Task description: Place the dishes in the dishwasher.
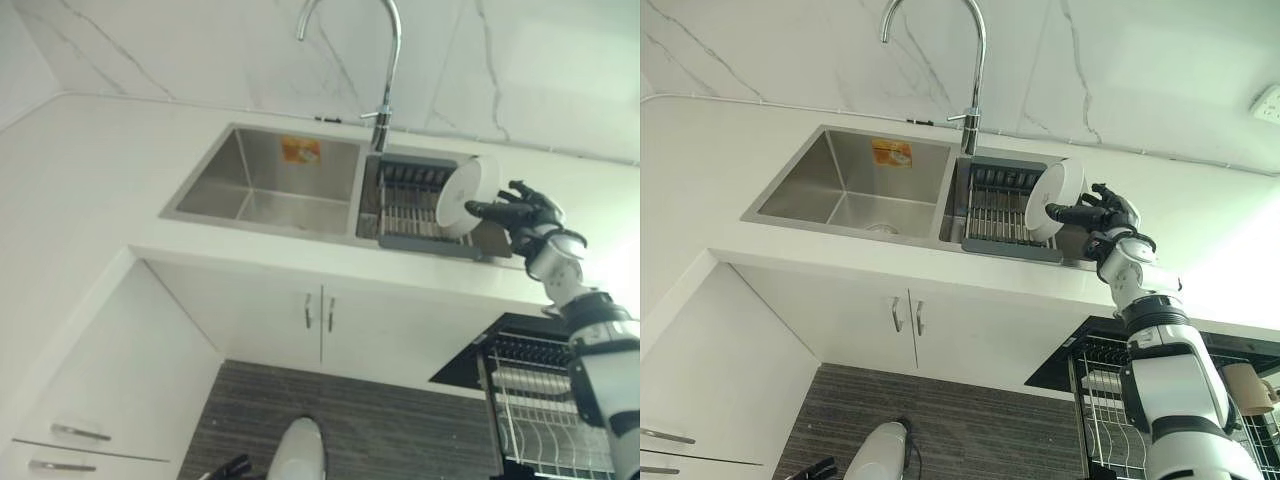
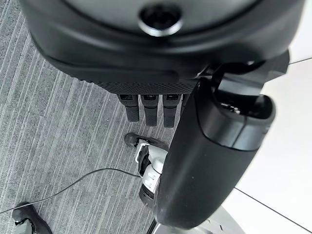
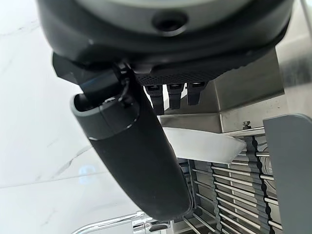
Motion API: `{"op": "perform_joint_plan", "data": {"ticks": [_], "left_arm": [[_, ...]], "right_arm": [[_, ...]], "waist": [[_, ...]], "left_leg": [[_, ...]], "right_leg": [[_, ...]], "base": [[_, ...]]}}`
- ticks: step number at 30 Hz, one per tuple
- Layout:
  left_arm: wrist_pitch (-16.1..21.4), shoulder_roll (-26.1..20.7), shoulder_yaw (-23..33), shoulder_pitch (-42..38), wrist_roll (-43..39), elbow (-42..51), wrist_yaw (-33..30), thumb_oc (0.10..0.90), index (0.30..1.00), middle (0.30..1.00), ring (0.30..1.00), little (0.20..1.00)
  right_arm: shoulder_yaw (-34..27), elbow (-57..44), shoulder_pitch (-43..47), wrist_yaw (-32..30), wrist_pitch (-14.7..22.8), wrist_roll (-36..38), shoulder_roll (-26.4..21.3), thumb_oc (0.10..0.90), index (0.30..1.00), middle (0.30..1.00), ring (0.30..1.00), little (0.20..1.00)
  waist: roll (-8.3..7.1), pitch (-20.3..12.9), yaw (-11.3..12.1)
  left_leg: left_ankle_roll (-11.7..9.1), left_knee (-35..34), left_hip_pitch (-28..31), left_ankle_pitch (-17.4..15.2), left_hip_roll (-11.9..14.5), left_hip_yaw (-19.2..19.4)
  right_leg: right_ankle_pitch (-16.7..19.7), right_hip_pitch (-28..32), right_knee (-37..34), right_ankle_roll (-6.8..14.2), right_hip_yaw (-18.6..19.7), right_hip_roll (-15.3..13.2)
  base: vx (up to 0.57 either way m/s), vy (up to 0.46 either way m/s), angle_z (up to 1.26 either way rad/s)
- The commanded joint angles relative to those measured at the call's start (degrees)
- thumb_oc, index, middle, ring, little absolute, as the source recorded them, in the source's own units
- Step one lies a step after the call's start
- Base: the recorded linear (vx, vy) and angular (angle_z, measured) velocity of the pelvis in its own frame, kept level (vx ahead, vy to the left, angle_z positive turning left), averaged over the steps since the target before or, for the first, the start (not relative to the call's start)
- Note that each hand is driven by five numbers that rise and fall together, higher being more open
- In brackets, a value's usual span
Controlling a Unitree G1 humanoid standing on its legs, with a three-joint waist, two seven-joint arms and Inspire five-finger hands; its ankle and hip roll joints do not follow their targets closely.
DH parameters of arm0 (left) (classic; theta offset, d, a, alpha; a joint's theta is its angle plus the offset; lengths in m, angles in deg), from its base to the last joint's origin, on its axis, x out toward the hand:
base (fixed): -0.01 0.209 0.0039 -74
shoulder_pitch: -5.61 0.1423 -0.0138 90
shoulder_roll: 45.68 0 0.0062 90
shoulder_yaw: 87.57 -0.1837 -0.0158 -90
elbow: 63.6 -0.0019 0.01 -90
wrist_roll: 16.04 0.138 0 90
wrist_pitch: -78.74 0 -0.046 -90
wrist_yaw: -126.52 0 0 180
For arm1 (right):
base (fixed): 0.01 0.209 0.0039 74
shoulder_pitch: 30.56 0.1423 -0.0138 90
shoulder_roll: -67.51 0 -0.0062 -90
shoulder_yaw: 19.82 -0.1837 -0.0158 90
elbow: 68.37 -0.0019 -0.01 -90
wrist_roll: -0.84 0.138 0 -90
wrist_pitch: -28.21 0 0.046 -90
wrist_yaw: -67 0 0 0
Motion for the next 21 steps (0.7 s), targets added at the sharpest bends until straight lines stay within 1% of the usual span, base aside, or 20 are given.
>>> {"op": "perform_joint_plan", "data": {"ticks": [1,2,3,7,15,21], "left_arm": [[1.7,-2.7,-3.5,-0.5,-0.7,0.5,1.4,0.800,0.900,0.900,0.900,0.900],[1.7,-2.7,-3.6,-0.6,-0.8,0.5,1.5,0.800,0.900,0.900,0.900,0.900],[1.6,-2.8,-3.6,-0.5,-0.8,0.6,1.4,0.800,0.900,0.900,0.900,0.900],[1.5,-2.9,-3.6,-0.4,-0.6,0.5,1.6,0.800,0.900,0.900,0.900,0.900],[2.4,-2.8,-3.4,0.5,-0.6,-0.3,1.6,0.800,0.900,0.900,0.900,0.900],[2.6,-3.0,-3.8,0.6,-0.9,0.4,1.9,0.800,0.900,0.900,0.900,0.900]], "right_arm": [[1.9,-1.6,9.1,-0.4,4.8,1.8,-5.7,0.800,0.900,0.900,0.900,0.900],[1.9,-1.4,9.2,-0.6,4.8,1.7,-5.7,0.800,0.900,0.900,0.900,0.900],[2.1,-1.3,9.4,-0.6,4.6,1.6,-5.7,0.800,0.900,0.900,0.900,0.900],[2.5,-0.4,9.9,-0.5,4.3,1.6,-5.9,0.800,0.900,0.900,0.900,0.900],[2.9,0.5,10.3,-0.2,4.0,1.6,-5.9,0.800,0.900,0.900,0.900,0.900],[2.7,1.5,10.8,-0.8,5.1,1.4,-5.7,0.800,0.900,0.900,0.900,0.900]], "waist": [[0.41,-3.1,2.1],[0.66,-2.9,2.3],[0.43,-3.0,2.2],[0.44,-2.9,2.5],[0.53,-2.3,3.1],[0.56,-1.8,3.8]], "left_leg": [[-4.5,-8.7,11.1,-3.0,3.0,1.3],[-4.0,-8.7,10.5,-1.7,2.9,1.8],[-4.5,-8.7,11.1,-3.0,2.9,1.2],[-4.6,-8.7,11.1,-3.0,2.9,1.1],[-4.5,-8.7,10.9,-2.9,2.3,0.4],[-4.4,-8.7,10.5,-2.9,1.9,-0.2]], "right_leg": [[-2.3,-4.3,7.2,-0.8,1.8,0.3],[-1.1,-4.8,7.2,-1.5,0.6,0.0],[-2.3,-4.2,7.2,-0.8,1.7,0.3],[-2.2,-4.1,7.2,-0.6,1.4,0.2],[-1.9,-3.9,7.2,-0.5,1.3,-0.1],[-1.5,-4.0,7.2,-0.3,1.0,-0.5]], "base": [[-0.04,0.039,0.01],[0.12,-0.036,0.00],[0.03,0.000,0.03],[0.07,-0.009,0.01],[0.08,0.014,0.01],[0.06,0.019,0.01]]}}
